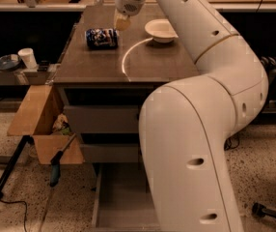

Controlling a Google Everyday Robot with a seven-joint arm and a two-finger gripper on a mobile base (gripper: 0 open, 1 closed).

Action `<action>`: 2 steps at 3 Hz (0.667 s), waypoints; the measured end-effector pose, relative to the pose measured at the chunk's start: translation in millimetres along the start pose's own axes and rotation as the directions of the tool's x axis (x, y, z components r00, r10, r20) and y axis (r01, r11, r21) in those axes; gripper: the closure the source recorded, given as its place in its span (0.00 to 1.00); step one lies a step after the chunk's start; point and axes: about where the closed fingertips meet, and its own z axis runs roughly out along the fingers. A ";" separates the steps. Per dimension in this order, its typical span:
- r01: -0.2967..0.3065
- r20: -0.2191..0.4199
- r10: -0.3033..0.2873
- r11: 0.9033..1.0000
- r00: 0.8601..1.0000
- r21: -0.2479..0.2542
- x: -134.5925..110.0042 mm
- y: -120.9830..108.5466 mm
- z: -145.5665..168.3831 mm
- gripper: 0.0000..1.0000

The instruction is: Place pepsi can into bottom drawer

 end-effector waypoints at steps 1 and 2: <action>0.000 0.000 0.000 1.000 1.000 0.000 0.0 0.0 0.0 0.34; 0.000 0.000 0.000 1.000 1.000 0.000 0.0 0.0 0.1 0.11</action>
Offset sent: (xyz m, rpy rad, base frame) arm 0.0000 0.0000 0.0000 0.0000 0.0000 0.0000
